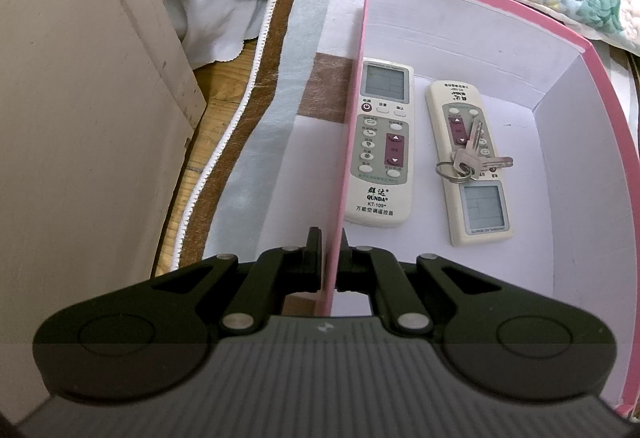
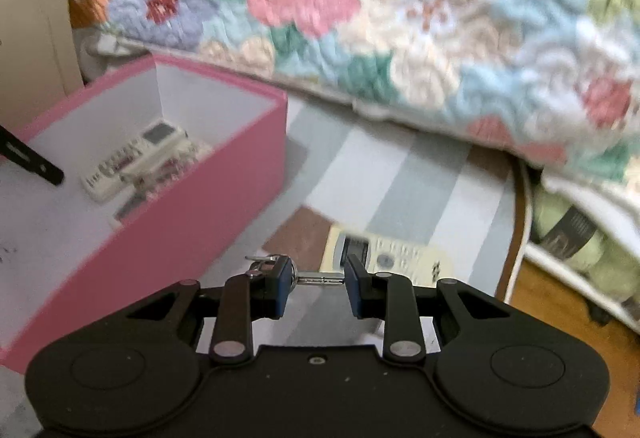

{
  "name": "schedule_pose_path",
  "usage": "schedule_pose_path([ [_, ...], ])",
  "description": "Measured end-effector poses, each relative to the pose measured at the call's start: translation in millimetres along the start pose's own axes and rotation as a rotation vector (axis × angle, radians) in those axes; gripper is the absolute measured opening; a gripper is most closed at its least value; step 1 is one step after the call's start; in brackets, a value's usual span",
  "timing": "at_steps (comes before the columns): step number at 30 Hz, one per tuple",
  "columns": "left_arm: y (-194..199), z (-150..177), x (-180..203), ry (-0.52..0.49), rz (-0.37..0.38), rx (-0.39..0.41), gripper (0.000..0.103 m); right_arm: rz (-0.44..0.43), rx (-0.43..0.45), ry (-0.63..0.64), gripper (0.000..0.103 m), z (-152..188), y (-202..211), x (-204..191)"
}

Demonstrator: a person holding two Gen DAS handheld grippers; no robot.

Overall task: Organize rigid objects
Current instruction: 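Grasp the second set of keys on the mat with the right tool, then carry the keys into the pink box and open the right tool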

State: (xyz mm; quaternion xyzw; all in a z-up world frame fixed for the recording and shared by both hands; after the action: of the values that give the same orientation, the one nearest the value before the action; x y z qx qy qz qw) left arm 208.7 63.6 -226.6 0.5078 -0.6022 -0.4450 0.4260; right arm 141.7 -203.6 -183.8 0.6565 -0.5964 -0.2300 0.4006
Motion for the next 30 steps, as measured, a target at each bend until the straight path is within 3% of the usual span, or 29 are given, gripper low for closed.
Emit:
schedule_pose_path([
  [7, 0, 0, -1, 0.001, 0.001, 0.001, 0.005, -0.009, 0.104, 0.017, 0.033, -33, 49, -13],
  [15, 0, 1, -2, 0.01, 0.009, 0.001, 0.004, -0.168, 0.152, 0.028, 0.033, -84, 68, -59],
  [20, 0, 1, -2, 0.009, 0.018, 0.0, 0.004, -0.257, 0.086, 0.045, 0.033, -118, 44, -97],
  [24, 0, 0, -3, 0.006, 0.019, 0.001, 0.004, -0.304, -0.028, 0.017, 0.033, -133, -3, -121],
  [30, 0, 0, -3, 0.004, 0.028, 0.003, 0.004, -0.291, -0.131, 0.025, 0.034, -134, -69, -142],
])
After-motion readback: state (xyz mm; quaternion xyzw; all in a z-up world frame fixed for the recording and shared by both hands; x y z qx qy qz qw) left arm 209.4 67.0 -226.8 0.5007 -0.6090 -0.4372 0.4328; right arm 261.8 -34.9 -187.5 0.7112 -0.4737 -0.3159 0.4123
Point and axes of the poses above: each gripper's, at about its wrist camera, not at the fingertips, and y roughly against the way its jaws point, x to its right, z to its underside, the point moved 10 cm from there along -y, roughly the way its jaws point, and after that the axes turned 9 degrees about -x, right-handed, at the moved point
